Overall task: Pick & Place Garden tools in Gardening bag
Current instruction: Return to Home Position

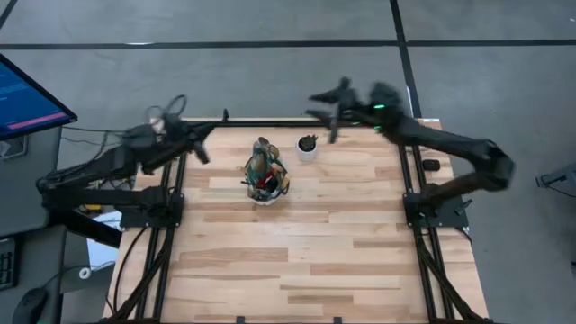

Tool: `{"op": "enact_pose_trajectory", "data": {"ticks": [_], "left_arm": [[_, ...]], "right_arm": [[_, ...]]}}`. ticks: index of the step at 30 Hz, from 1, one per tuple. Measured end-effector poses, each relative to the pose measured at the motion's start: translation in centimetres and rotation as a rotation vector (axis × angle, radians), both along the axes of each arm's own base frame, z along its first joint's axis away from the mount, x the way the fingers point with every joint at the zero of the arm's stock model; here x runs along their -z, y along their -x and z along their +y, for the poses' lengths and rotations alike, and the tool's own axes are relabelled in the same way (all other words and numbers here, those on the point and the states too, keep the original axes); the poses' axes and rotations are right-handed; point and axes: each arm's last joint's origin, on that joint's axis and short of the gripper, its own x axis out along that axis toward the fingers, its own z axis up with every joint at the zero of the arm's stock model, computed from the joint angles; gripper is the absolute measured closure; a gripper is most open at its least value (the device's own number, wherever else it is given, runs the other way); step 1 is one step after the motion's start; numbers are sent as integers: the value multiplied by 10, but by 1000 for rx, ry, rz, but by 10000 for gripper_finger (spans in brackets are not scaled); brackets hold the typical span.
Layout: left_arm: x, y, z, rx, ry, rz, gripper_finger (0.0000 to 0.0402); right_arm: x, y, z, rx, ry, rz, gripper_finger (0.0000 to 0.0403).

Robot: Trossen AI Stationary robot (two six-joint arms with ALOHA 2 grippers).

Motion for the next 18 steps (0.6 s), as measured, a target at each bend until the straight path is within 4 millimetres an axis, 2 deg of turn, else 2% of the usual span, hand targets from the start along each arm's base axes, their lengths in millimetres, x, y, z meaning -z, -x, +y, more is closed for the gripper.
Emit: {"op": "enact_pose_trajectory", "data": {"ticks": [4,7,9,12,15,18], "left_arm": [[-13,31,-11,24,-95,-73,400],[-15,53,-16,-26,-119,-95,401],[-13,64,-17,-53,-128,-80,401],[-4,72,-19,-45,-123,-35,401],[14,72,-20,5,-112,-21,401],[36,70,-20,35,-84,-22,401]], "right_arm": [[-41,54,21,36,85,-47,211],[-49,92,36,65,103,-56,217],[-41,113,44,91,95,-56,222],[-16,139,52,137,46,-80,234],[11,163,59,187,14,-165,258],[37,177,64,222,-25,-226,293]]}}
